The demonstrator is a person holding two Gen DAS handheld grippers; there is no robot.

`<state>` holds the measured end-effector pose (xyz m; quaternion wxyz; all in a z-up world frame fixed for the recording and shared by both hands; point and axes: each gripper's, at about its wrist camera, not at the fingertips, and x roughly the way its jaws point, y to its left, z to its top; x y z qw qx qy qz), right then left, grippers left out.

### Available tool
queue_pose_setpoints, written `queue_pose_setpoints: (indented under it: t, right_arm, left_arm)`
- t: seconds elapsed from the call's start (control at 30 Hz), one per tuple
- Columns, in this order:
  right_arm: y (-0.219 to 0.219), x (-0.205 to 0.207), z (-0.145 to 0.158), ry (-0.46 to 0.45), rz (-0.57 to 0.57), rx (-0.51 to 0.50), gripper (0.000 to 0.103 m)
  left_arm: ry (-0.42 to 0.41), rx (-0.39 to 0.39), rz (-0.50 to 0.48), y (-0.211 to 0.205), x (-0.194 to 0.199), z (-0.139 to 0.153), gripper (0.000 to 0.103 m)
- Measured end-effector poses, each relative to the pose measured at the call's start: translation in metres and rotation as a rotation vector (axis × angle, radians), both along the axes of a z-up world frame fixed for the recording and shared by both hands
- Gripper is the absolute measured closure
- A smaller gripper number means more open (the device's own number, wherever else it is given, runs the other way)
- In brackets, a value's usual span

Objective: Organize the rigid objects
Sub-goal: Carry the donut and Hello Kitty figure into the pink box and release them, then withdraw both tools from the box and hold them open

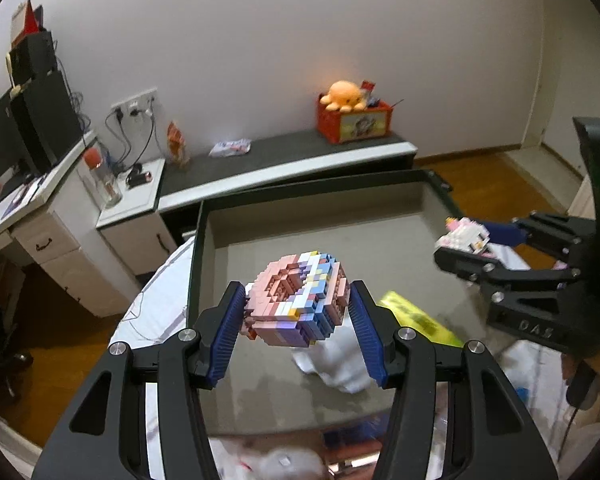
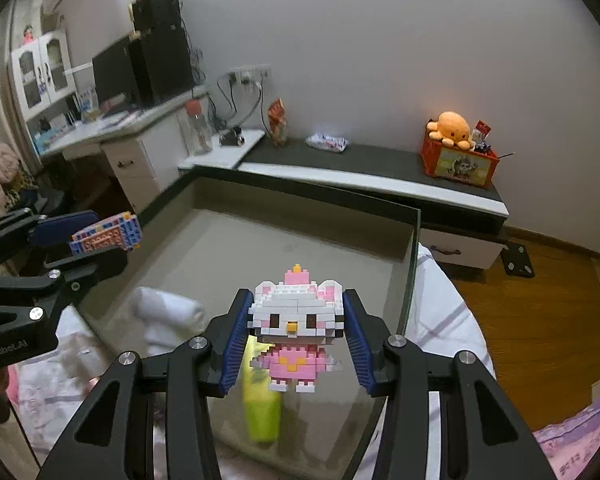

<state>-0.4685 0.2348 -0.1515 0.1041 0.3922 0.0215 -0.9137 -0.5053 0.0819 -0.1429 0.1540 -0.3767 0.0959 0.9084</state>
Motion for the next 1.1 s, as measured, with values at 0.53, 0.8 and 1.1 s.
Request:
queue_pose_setpoints:
  t: [0.53,0.8,1.1]
  right_arm:
    - [-0.010,-0.045,-0.026,-0.116,0.005,0.117,0.052]
    - [-0.009,-0.011,0.003,-0.026,-0.023,0.076,0.026]
    - [-0.018,0.077,0.039,0.097,-0.012,0.034,0.025]
  left_arm:
    - [-0.081,-0.091,0.032,0.006,-0.035,-0.045,0.024]
    - [0.011,-0.101,0.059,0.001,0.006,-0.017,0.011]
    - [0.120,-0.020,0.121,-0.017,0.096,0.018,0.001]
